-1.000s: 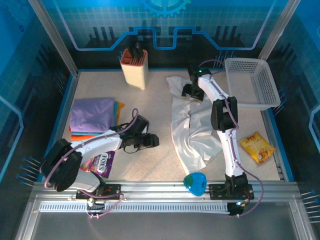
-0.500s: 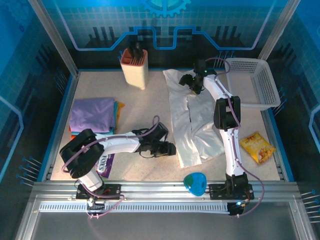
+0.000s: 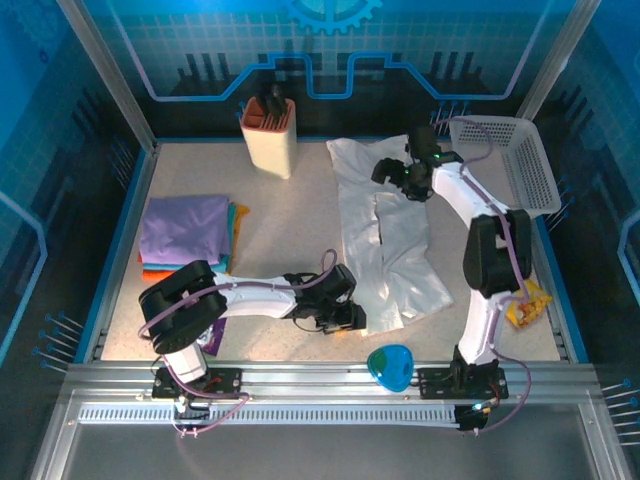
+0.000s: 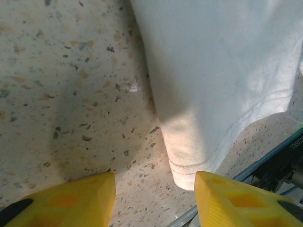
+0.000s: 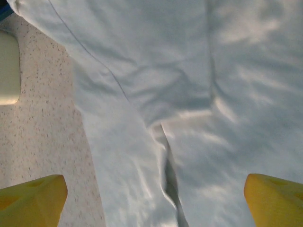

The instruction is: Fold and stack the t-shirts

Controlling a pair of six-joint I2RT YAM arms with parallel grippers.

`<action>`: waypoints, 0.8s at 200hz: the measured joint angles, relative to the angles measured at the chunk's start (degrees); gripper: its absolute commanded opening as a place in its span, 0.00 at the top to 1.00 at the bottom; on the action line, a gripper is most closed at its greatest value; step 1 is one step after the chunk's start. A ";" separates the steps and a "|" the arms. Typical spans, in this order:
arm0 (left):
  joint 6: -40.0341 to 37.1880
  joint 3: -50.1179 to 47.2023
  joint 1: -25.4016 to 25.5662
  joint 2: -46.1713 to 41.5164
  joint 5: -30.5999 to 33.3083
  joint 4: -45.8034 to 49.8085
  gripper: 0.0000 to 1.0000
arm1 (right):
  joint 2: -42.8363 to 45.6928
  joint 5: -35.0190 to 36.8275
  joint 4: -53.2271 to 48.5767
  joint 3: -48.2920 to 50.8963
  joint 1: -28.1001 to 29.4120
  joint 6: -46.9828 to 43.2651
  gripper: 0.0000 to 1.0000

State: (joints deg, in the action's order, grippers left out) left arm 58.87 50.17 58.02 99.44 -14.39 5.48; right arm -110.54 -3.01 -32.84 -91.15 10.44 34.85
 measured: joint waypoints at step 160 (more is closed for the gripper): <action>-1.14 11.45 1.51 9.57 -0.87 2.27 0.96 | 33.44 4.63 -8.35 42.45 -7.26 0.31 0.15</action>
State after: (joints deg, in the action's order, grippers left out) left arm 57.74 61.63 59.53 109.01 -15.27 7.75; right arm -77.10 1.63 -41.19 -48.71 3.18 35.16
